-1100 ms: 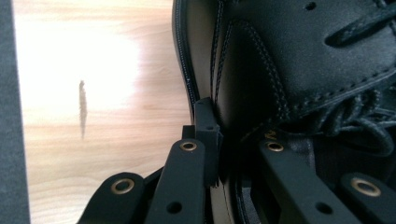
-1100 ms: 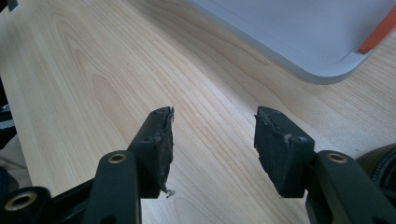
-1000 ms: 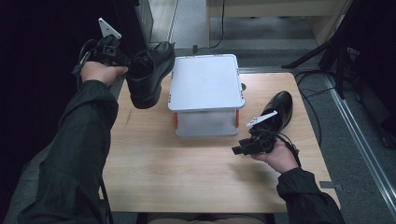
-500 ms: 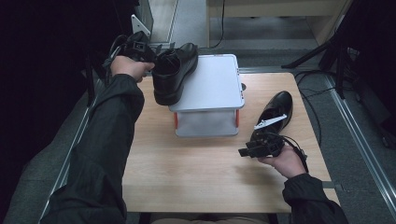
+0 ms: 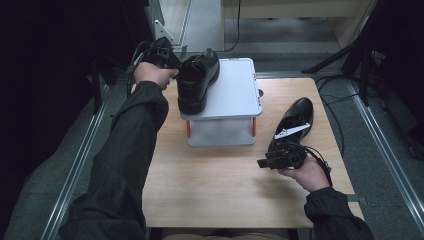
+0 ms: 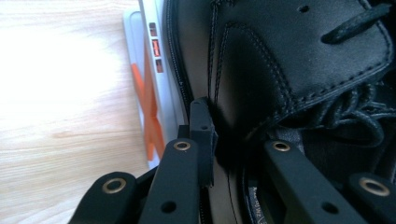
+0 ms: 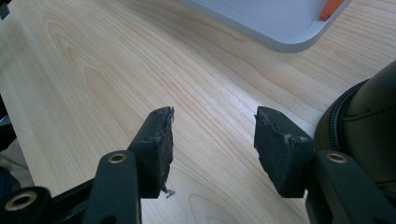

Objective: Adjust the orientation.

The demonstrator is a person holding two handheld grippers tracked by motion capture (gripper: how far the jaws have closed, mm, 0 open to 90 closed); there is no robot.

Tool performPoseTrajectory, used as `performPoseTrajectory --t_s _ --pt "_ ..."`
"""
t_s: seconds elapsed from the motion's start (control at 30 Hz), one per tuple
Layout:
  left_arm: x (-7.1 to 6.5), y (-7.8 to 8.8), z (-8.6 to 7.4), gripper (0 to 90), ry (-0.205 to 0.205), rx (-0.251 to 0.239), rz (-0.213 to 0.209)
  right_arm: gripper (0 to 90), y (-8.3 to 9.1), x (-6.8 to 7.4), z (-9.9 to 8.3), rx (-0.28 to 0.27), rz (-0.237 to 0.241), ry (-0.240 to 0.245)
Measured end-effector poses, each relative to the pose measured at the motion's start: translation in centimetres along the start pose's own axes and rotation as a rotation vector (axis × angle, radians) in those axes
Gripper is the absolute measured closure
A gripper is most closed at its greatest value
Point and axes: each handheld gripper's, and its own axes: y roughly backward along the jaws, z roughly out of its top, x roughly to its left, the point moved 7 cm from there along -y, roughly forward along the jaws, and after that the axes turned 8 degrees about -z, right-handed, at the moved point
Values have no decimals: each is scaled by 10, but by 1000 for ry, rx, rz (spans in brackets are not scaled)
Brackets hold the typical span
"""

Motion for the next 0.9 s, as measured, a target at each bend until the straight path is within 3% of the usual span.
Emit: performPoseTrajectory --t_s 0.57,0.9 --pt "-9 -9 -15 727 4 -1 -75 481 -2 1 2 5 -1 10" --pt "-8 -10 -16 663 -44 6 -72 481 -3 0 2 7 -3 7"
